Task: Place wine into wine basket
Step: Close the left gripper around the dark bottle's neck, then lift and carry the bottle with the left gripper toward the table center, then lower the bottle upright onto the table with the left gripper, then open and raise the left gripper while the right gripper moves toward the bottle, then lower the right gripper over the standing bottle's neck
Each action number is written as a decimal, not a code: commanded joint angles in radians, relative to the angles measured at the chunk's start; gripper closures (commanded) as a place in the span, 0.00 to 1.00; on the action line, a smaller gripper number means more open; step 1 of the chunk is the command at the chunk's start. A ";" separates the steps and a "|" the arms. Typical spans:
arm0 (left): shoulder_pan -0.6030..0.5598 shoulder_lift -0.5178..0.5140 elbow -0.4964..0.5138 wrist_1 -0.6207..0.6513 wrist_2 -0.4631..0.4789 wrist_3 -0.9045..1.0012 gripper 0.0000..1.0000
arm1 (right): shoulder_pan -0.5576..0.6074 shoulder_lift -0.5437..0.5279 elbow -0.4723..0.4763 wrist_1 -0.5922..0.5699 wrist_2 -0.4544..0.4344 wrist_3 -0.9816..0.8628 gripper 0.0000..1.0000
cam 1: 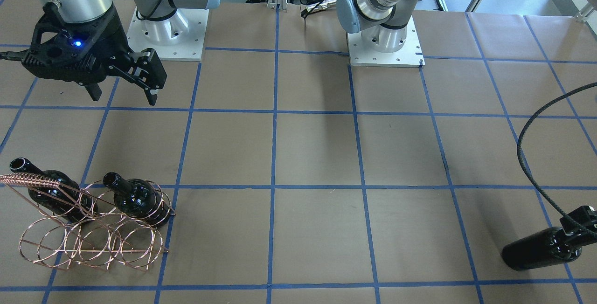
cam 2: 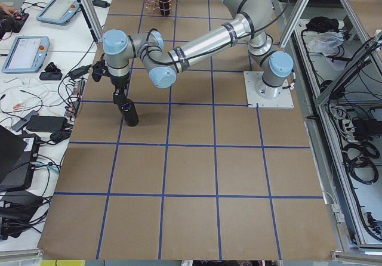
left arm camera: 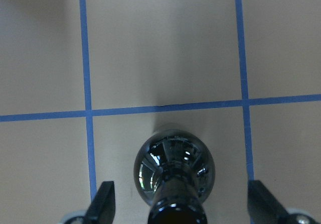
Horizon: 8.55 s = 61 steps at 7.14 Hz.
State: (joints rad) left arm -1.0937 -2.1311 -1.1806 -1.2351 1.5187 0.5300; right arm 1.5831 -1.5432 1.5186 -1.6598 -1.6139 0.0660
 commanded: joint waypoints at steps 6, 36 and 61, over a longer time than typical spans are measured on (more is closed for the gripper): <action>0.000 -0.013 0.001 0.032 -0.009 0.004 0.36 | 0.000 0.000 0.000 0.000 0.000 0.000 0.00; -0.673 0.356 -0.464 0.082 0.084 -0.837 1.00 | 0.002 0.000 0.002 0.002 0.000 0.000 0.00; -0.302 0.448 -0.269 -0.238 0.071 -0.441 0.00 | 0.517 0.346 -0.222 -0.130 0.051 0.814 0.00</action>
State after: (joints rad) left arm -1.3817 -1.6929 -1.4294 -1.4741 1.5974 0.0888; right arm 2.0680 -1.2365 1.3261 -1.7838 -1.5621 0.8379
